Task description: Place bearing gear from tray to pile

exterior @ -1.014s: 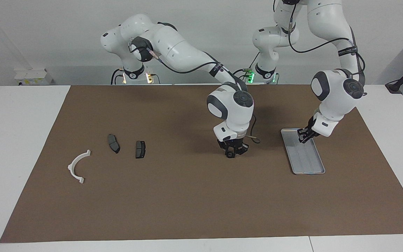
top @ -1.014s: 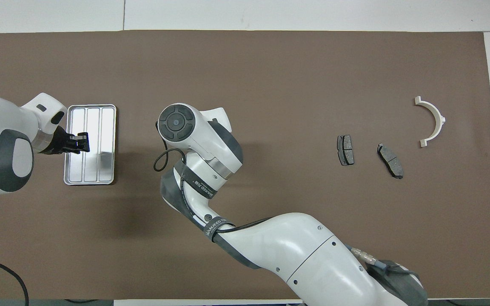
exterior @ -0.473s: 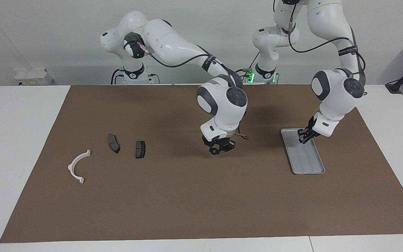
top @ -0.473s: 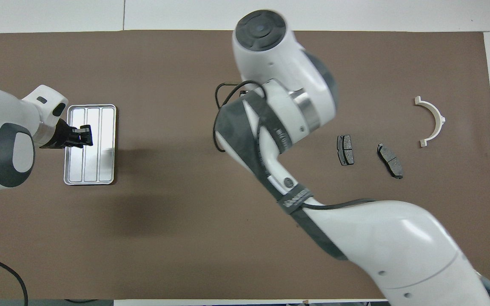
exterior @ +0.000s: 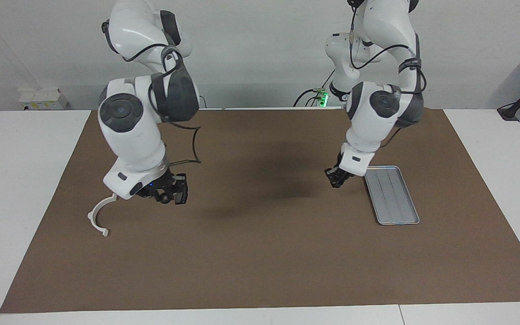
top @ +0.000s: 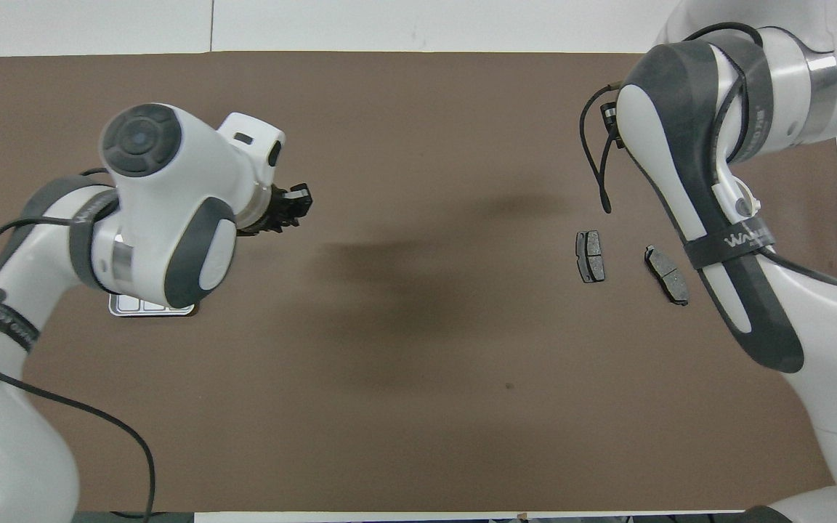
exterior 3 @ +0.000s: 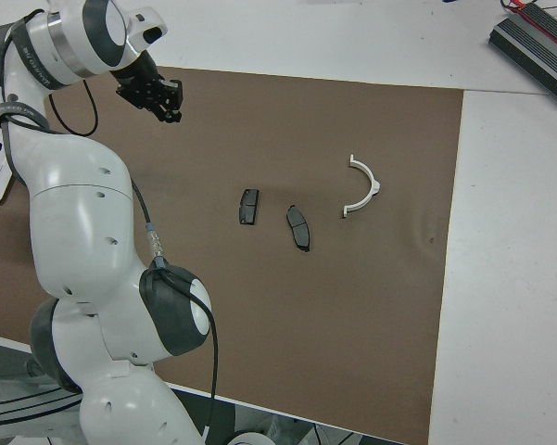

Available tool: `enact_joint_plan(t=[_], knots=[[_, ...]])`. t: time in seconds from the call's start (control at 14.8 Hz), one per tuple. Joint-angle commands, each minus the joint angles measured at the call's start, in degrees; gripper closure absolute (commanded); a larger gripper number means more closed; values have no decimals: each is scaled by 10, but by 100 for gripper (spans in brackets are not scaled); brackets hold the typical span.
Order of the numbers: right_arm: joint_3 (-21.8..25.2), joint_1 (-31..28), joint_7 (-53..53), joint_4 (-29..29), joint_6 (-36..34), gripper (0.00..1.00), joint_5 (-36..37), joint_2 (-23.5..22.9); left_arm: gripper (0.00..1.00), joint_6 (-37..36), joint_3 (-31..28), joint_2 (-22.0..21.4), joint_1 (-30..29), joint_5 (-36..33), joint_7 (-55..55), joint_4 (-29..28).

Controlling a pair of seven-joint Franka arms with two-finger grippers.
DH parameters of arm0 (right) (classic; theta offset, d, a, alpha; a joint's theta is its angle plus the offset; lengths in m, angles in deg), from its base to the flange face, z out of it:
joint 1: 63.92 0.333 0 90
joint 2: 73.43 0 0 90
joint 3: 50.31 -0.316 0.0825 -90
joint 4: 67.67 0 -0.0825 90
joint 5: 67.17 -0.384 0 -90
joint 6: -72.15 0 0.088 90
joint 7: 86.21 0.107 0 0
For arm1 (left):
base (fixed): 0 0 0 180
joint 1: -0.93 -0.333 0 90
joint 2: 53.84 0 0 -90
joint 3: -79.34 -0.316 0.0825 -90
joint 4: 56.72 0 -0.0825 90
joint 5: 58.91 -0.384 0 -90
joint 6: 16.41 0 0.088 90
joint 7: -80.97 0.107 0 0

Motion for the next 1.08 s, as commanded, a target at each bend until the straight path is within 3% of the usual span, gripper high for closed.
enact_joint_plan(t=[0.0,0.14,0.34,0.68,0.88,0.95,1.01], knots=[[-11,-29,-36,-120,105,100,-3,26,98,-12,-11,112,61,-37,-93,111],[-10,-57,-70,-202,215,100,0,31,98,23,-11,114,75,-41,-104,89],[-8,-69,-89,-256,325,100,5,12,98,82,-11,105,79,-42,-107,25],[-8,-73,-94,-269,372,100,11,-4,97,100,-11,102,81,-42,-114,4],[-9,-81,-101,-315,443,100,11,-5,95,111,-11,101,81,-42,-121,-7],[-9,-81,-101,-321,448,100,11,-3,75,108,-11,100,81,-42,-122,-6],[-9,-80,-101,-321,447,100,11,-3,6,104,-11,99,78,-42,-122,0]])
